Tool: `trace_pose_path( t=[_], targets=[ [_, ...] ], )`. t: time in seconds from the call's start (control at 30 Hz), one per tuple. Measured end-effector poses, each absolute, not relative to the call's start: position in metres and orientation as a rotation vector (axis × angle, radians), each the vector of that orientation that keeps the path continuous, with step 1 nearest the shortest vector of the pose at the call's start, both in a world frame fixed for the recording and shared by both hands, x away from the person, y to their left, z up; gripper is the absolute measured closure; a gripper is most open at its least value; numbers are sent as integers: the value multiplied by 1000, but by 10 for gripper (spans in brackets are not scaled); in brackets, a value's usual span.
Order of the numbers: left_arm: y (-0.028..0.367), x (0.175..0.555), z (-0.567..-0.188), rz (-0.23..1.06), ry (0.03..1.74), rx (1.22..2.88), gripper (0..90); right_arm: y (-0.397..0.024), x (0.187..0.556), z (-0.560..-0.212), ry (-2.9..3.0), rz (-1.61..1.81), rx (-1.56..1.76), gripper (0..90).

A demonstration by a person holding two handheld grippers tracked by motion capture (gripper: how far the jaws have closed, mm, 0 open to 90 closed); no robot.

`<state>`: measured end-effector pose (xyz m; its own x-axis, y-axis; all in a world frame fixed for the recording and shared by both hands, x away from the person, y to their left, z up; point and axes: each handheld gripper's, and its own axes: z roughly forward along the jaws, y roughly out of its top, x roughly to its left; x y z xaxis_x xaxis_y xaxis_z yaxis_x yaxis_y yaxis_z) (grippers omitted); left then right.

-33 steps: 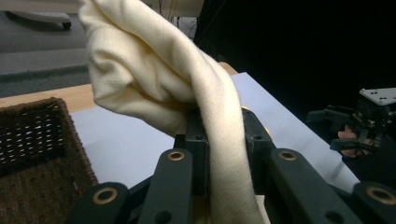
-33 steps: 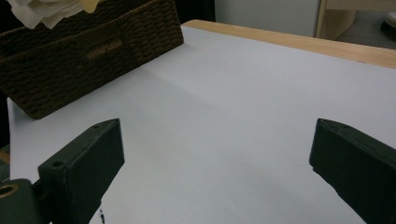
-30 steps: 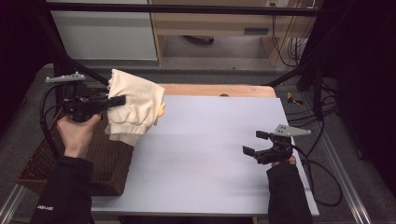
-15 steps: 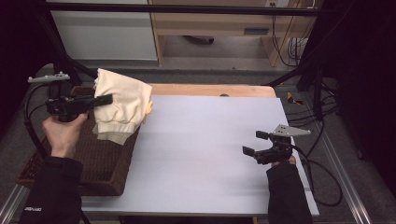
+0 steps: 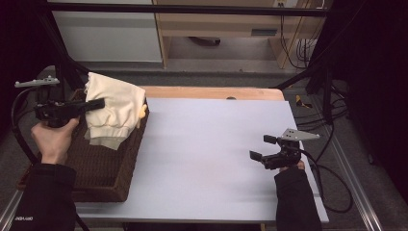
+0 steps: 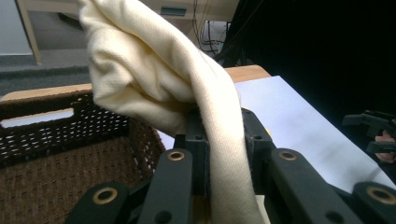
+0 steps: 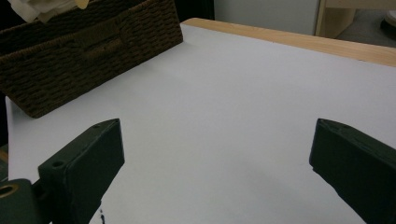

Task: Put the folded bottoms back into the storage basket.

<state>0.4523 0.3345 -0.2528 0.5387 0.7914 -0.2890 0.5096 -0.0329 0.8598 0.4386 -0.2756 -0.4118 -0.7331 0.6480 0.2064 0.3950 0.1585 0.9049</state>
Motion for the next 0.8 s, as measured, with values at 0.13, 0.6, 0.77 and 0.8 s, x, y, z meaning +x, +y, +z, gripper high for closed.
trace_pose_path(
  t=[0.13, 0.6, 0.77, 0.8],
  targets=[
    [342, 451, -255, 328, 1116, 1682, 764, -276, 439, -412, 2204, 1608, 1015, 33],
    [362, 448, -262, 346, 1162, 1675, 764, -276, 439, -412, 2203, 1607, 1017, 33],
    [369, 447, -266, 351, 1178, 1671, 764, -276, 439, -412, 2202, 1609, 1018, 33],
    [370, 446, -267, 351, 1184, 1668, 764, -276, 439, -412, 2201, 1610, 1018, 33]
  ],
)
